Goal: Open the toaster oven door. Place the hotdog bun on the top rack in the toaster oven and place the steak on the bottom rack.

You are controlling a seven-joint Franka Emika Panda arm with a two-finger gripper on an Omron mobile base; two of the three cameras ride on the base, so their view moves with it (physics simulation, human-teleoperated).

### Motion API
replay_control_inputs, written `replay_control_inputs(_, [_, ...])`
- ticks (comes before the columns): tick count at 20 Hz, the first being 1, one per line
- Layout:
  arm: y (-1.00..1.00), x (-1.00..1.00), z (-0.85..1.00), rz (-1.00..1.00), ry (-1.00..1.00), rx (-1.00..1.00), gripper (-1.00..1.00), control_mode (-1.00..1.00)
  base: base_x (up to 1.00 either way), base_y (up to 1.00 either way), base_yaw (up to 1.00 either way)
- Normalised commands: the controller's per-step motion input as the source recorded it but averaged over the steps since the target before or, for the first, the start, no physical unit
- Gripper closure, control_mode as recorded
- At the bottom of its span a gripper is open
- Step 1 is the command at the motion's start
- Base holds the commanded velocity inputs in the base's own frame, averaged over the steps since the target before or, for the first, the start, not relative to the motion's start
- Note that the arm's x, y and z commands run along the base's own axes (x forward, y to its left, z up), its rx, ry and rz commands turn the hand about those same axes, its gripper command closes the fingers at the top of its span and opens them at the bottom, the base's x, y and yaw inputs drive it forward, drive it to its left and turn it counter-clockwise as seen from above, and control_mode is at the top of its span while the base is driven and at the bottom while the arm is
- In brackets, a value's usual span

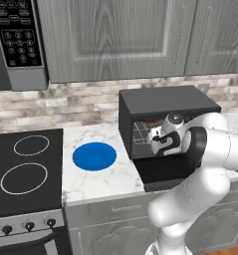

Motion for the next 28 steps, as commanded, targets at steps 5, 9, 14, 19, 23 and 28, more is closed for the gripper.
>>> replay_control_inputs(5, [-0.23, -0.65, 0.00, 0.00, 0.00, 0.00, 1.00, -1.00, 0.00, 0.00, 0.00])
replay_control_inputs(9, [-0.26, -0.83, 0.00, 0.00, 0.00, 0.00, 1.00, -1.00, 0.00, 0.00, 0.00])
replay_control_inputs(14, [-0.13, -0.88, 0.01, 0.00, 0.00, 0.00, 1.00, -1.00, 0.00, 0.00, 0.00])
replay_control_inputs(19, [-0.13, -0.74, 0.00, 0.00, 0.00, 0.00, 1.00, -1.00, 0.00, 0.00, 0.00])
replay_control_inputs(23, [-0.02, -0.28, 0.28, 0.00, 0.00, 0.00, -1.00, -1.00, 0.00, 0.00, 0.00])
replay_control_inputs(28, [0.00, -0.04, 0.96, 0.00, 0.00, 0.00, -1.00, -1.00, 0.00, 0.00, 0.00])
